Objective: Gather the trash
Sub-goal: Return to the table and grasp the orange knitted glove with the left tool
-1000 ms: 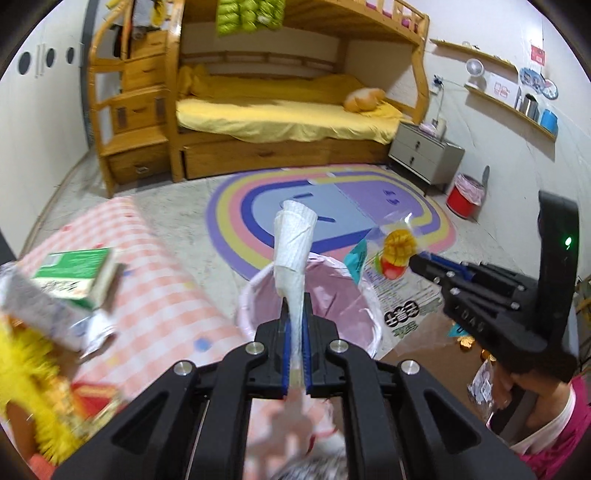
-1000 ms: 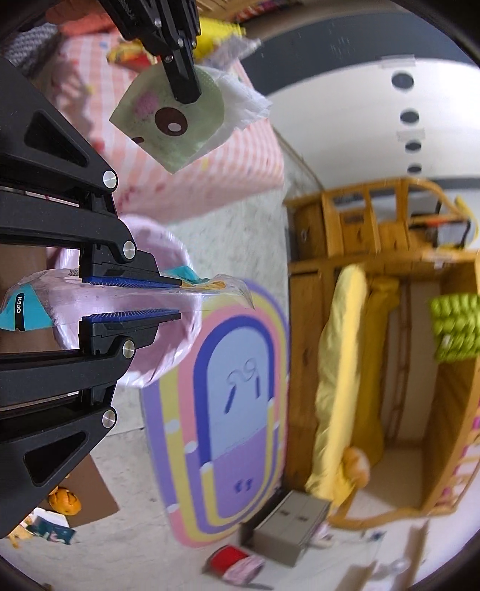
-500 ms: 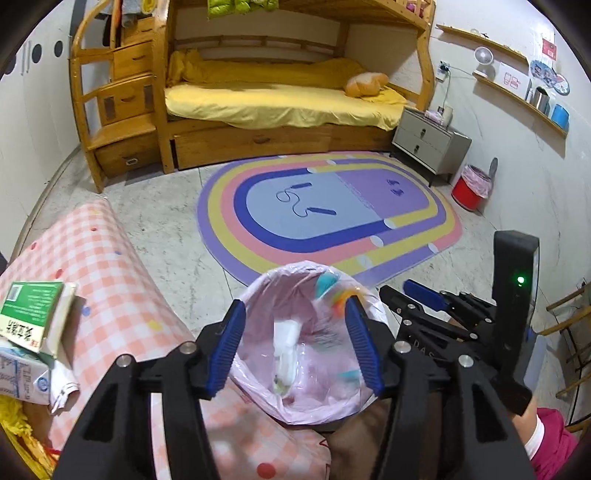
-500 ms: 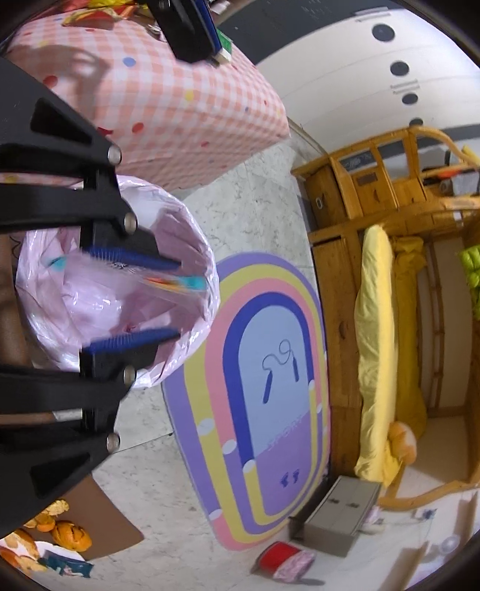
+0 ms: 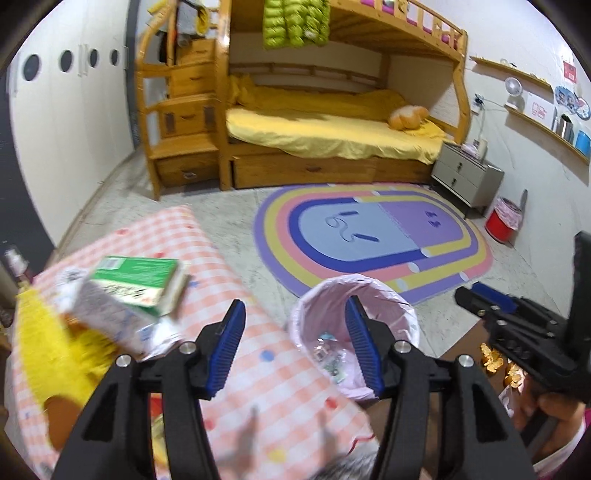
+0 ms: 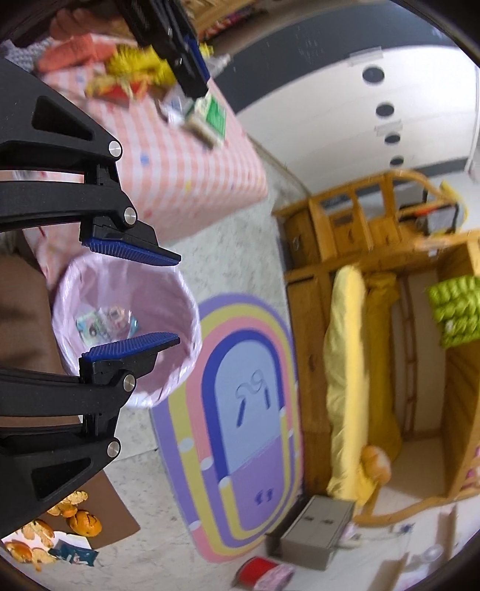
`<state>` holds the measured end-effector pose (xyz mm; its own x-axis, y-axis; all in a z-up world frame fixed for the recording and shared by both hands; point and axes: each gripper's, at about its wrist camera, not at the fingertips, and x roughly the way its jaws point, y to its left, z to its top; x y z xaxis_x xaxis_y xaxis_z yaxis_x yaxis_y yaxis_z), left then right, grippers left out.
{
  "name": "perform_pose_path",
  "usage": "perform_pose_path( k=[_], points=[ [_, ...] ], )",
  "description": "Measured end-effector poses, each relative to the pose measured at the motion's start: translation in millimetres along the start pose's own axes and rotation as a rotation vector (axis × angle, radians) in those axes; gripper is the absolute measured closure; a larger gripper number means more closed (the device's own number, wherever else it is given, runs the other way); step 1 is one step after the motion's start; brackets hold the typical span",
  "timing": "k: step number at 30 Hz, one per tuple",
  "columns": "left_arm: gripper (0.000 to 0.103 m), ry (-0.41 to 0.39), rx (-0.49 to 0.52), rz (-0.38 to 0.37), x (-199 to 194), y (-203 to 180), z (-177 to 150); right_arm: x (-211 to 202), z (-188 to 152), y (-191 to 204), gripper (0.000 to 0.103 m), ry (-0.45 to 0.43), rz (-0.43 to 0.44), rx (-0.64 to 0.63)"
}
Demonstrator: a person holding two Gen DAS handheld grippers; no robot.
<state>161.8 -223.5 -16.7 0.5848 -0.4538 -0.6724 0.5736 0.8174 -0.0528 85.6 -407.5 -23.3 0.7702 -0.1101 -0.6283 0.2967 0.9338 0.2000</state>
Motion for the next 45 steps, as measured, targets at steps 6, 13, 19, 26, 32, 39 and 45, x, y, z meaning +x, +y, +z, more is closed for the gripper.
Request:
perform_pose_path(
  k=[6, 13, 19, 26, 32, 39, 45],
  points=[
    [0.048, -0.019, -0.069, 0.103, -56.5, 41.0, -34.0, -31.5, -6.7, 58.5, 0.058, -0.007, 0.070, -0.118],
    [0.041, -0.017, -0.180, 0.255, -107.0, 104.5, -82.3, -54.0, -23.3, 139.3, 0.053, -0.021, 0.191, -0.287],
    [0.036, 0.005, -0.262, 0.345, -134.2, 145.2, -129.0, -55.4, -40.6, 178.0, 0.052, -0.012, 0.238, -0.370],
    [0.031, 0.068, -0.330, 0.323, -131.0, 163.0, -168.4, -44.7, -59.2, 201.1, 0.052, 0.042, 0.264, -0.410],
    [0.031, 0.091, -0.332, 0.268, -108.3, 158.5, -173.5, -33.2, -71.7, 207.8, 0.046, 0.081, 0.264, -0.424],
    [0.030, 0.121, -0.232, 0.256, -68.4, 156.0, -167.3, -27.6, -68.8, 199.1, 0.043, 0.090, 0.263, -0.399],
    [0.041, 0.133, -0.158, 0.259, -53.7, 151.4, -166.9, -21.8, -70.7, 194.0, 0.043, 0.110, 0.267, -0.385]
  ],
)
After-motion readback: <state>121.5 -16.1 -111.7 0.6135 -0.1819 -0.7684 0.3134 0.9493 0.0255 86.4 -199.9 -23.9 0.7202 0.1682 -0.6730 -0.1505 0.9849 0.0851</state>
